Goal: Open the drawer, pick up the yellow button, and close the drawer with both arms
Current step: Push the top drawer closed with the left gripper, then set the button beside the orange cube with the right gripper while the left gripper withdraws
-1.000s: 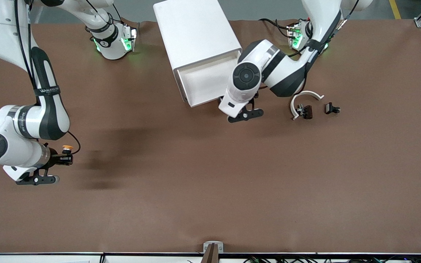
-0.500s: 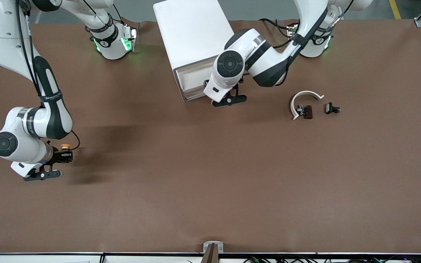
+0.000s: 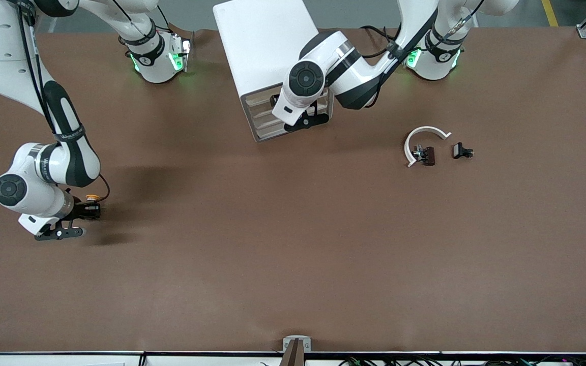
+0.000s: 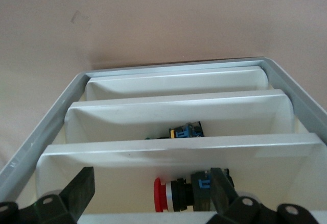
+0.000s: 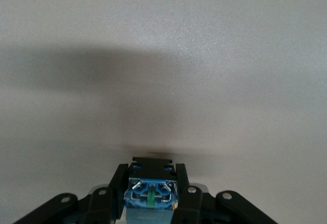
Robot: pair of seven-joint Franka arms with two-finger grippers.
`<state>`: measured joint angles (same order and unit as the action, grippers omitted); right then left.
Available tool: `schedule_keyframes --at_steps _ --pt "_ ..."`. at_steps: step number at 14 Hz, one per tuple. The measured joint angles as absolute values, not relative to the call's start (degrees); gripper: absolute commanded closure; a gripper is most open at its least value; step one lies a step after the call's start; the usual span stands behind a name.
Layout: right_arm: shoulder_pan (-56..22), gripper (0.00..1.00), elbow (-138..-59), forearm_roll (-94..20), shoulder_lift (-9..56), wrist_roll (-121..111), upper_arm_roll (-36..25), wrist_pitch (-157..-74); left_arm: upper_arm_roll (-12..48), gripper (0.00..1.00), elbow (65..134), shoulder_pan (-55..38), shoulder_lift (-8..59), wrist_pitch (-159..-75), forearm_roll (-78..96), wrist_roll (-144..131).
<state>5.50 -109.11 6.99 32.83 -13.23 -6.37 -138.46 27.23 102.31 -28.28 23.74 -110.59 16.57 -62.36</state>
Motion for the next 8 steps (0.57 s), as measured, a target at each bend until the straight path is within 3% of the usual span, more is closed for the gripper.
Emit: schedule_keyframes --at_steps 2,3,4,8 --pt "5.7 0.55 -109.1 7.0 32.8 -13.3 -6.4 -138.5 27.2 0.00 102.3 -27.9 23.7 -110.6 17.7 -63.0" --pt "5.7 0.32 -109.1 7.0 32.8 -13.4 -6.4 -138.5 27.2 0.00 102.1 -27.6 23.7 -110.7 17.9 -63.3" --pt "5.7 0.00 -109.1 7.0 32.8 -13.4 -6.4 -138.5 27.1 0.00 101.9 -26.9 23.6 -110.8 17.9 -63.9" --pt "5.7 0.00 -109.1 7.0 32.7 -13.5 -6.2 -138.6 26.5 0.00 100.5 -17.1 22.9 -111.1 12.1 -64.3"
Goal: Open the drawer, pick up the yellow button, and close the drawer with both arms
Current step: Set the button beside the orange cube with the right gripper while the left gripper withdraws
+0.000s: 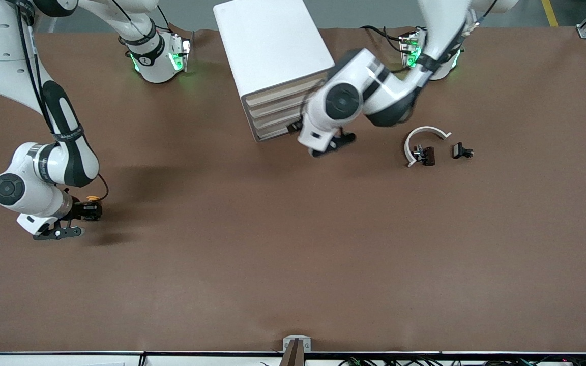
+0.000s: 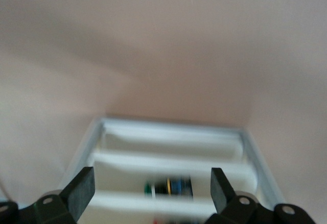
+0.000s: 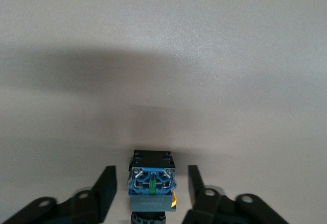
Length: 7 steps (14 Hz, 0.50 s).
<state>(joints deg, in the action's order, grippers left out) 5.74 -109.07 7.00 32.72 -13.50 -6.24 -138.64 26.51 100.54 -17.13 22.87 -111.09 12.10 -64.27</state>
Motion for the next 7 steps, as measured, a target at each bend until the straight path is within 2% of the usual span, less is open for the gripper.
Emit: schedule_keyframes --at_steps 3,7 --pt "5.7 0.00 -108.6 7.0 30.9 -13.5 -5.6 -136.4 26.4 0.00 99.4 -7.7 21.7 -111.0 7.8 -63.7" --pt "3.0 0.00 -106.5 6.6 22.3 -10.0 -4.5 -123.1 26.4 0.00 94.9 1.0 18.8 -104.8 -1.0 -57.2"
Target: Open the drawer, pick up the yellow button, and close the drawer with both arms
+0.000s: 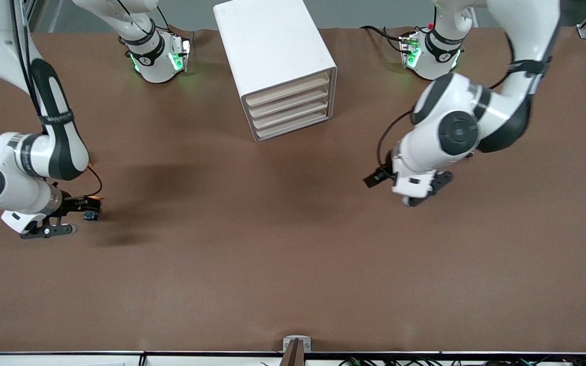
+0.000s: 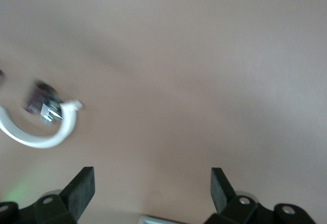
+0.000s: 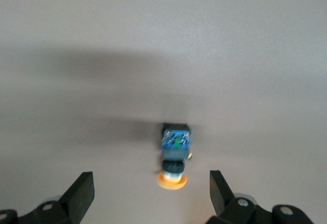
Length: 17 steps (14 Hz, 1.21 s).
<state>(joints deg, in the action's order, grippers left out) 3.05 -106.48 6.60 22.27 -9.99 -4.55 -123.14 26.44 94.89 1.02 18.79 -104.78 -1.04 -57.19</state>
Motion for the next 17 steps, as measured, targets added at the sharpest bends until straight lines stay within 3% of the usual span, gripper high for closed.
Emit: schedule_keyframes --at_steps 7,10,17 --pt "-3.1 0.00 -106.3 6.6 13.1 -3.1 -4.3 -115.7 26.3 0.00 84.8 13.8 17.3 -98.1 -5.9 -35.0" --pt "-3.9 0.00 -106.0 5.5 8.6 -2.8 -4.3 -112.0 25.6 0.00 81.8 15.2 15.2 -94.6 -6.0 -27.1" --pt "-3.5 0.00 -100.0 1.0 0.9 -2.9 -5.4 -99.4 7.1 0.00 81.9 3.9 4.3 -85.4 -3.0 -9.4"
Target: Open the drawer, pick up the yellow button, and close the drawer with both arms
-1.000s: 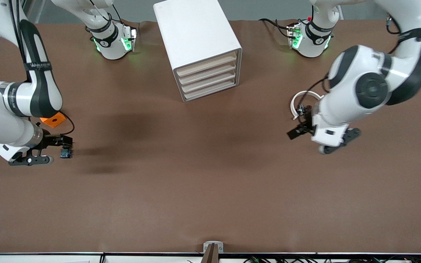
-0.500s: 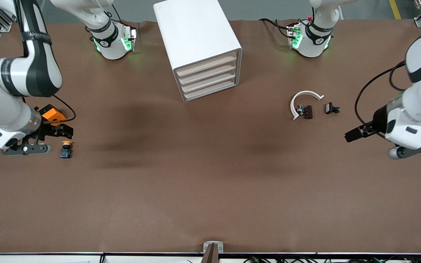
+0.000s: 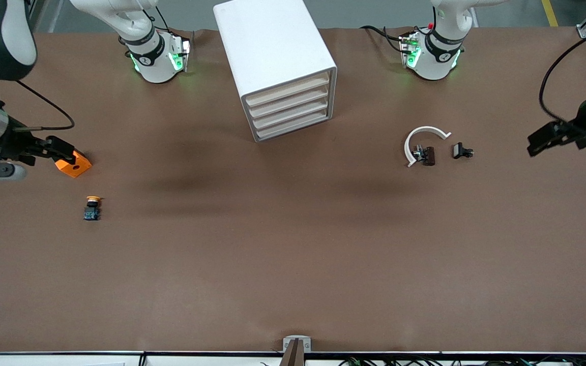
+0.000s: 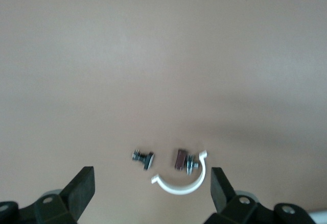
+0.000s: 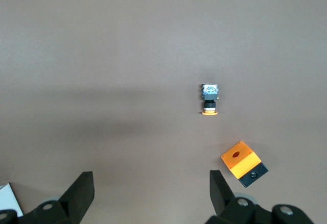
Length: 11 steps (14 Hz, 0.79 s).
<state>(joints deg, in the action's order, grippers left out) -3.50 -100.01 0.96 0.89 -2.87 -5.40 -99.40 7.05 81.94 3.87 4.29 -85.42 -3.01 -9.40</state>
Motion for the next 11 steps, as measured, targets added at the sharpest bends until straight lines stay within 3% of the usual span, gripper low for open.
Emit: schedule_keyframes --at_steps 4,11 --pt "-3.4 0.00 -95.9 0.9 0.9 -2.9 -5.5 -96.3 2.3 0.00 85.1 2.3 -0.7 -83.8 -1.4 -3.9" --pt "-3.0 0.00 -92.8 0.9 0.9 -7.6 -5.6 -93.2 3.8 0.00 89.1 1.3 -3.7 -83.1 -1.2 -4.1"
